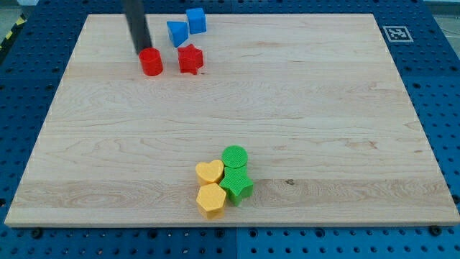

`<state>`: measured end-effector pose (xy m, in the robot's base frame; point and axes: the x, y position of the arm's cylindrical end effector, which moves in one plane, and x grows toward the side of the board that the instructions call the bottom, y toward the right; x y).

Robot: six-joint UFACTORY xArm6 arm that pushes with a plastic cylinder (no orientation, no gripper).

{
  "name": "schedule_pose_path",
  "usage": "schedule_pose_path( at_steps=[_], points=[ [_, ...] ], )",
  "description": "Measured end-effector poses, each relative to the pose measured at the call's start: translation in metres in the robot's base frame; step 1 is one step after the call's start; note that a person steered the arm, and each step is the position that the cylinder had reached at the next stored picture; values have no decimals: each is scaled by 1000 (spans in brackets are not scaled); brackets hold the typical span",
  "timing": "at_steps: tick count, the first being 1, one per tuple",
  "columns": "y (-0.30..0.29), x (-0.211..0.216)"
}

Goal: Push the red circle into the red star

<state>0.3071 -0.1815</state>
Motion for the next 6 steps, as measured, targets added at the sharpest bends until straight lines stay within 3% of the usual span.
schedule_pose_path(
  at_steps=[2, 4, 6],
  points=[
    [-22, 39],
    [68, 39],
    [28, 30]
  ],
)
